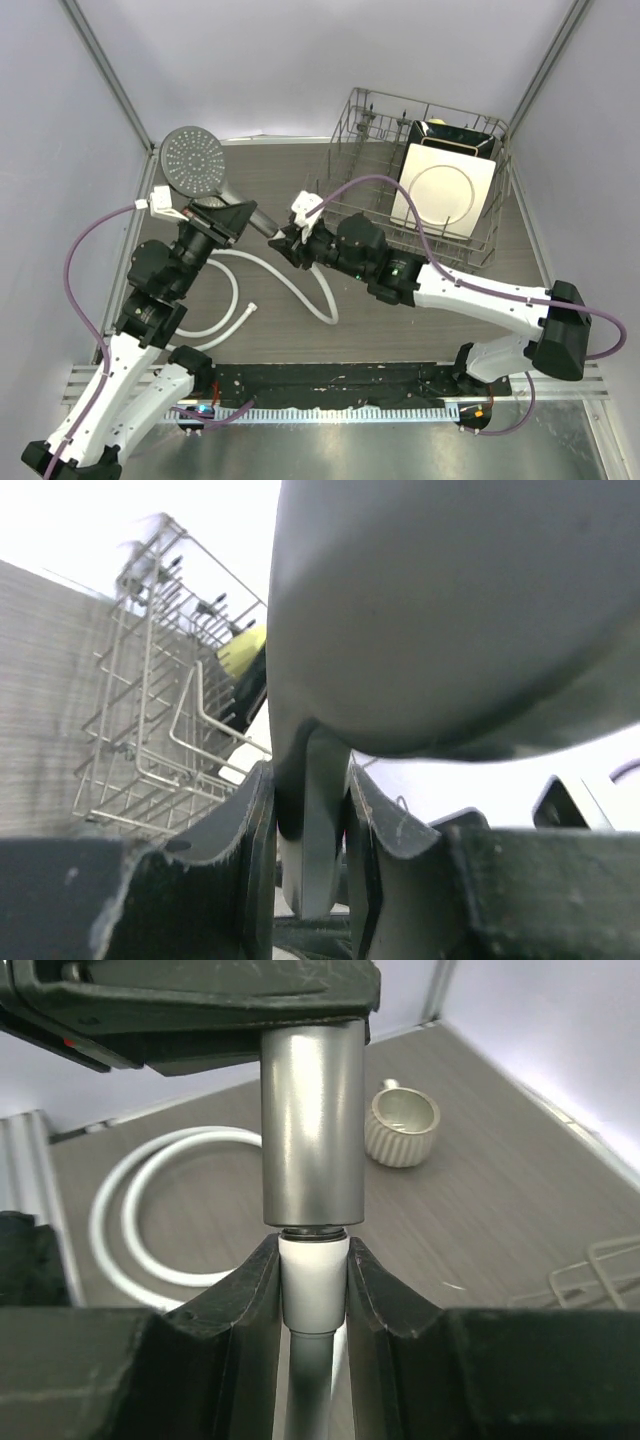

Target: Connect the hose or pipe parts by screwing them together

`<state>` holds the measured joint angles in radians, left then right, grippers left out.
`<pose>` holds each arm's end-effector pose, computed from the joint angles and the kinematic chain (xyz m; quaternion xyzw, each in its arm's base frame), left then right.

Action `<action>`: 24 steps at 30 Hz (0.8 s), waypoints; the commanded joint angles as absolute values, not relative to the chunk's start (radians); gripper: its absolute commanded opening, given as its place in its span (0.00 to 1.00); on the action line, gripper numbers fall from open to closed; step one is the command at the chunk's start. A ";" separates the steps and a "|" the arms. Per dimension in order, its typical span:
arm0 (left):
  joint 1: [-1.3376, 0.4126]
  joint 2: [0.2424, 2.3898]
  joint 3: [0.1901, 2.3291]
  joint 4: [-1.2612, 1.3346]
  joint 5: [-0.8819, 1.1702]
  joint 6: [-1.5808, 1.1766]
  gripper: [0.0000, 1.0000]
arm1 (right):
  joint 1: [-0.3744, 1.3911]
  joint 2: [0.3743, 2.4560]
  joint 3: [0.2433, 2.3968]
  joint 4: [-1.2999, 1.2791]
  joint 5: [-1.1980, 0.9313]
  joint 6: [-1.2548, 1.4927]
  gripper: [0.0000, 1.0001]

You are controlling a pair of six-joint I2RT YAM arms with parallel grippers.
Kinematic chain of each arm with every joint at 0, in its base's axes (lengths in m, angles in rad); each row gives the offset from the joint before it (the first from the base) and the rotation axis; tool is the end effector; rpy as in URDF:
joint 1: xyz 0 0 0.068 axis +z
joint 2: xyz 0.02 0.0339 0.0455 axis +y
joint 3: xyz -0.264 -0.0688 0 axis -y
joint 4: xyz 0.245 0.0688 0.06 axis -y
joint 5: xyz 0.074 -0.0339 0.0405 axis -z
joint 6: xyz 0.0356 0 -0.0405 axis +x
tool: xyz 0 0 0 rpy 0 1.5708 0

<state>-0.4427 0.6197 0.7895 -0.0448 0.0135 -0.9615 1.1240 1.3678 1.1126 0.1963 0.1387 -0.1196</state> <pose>0.1310 -0.0626 0.3810 -0.1648 0.6407 -0.4877 0.5696 0.1462 0.2937 0.3619 -0.3842 0.6177 0.2852 0.6241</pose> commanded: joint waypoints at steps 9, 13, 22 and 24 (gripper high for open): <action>-0.446 0.561 0.623 0.452 0.314 -0.937 0.00 | 0.779 1.380 1.016 0.744 -0.545 0.546 0.01; -0.446 0.578 0.598 0.567 0.368 -0.930 0.00 | 0.697 1.486 0.993 1.072 -0.696 0.933 0.01; -0.445 0.574 0.635 0.479 0.316 -0.891 0.00 | 0.684 1.592 1.015 1.287 -0.762 1.106 0.16; -0.446 0.572 0.678 0.367 0.264 -0.858 0.00 | 0.684 1.574 1.012 1.192 -0.755 1.054 0.37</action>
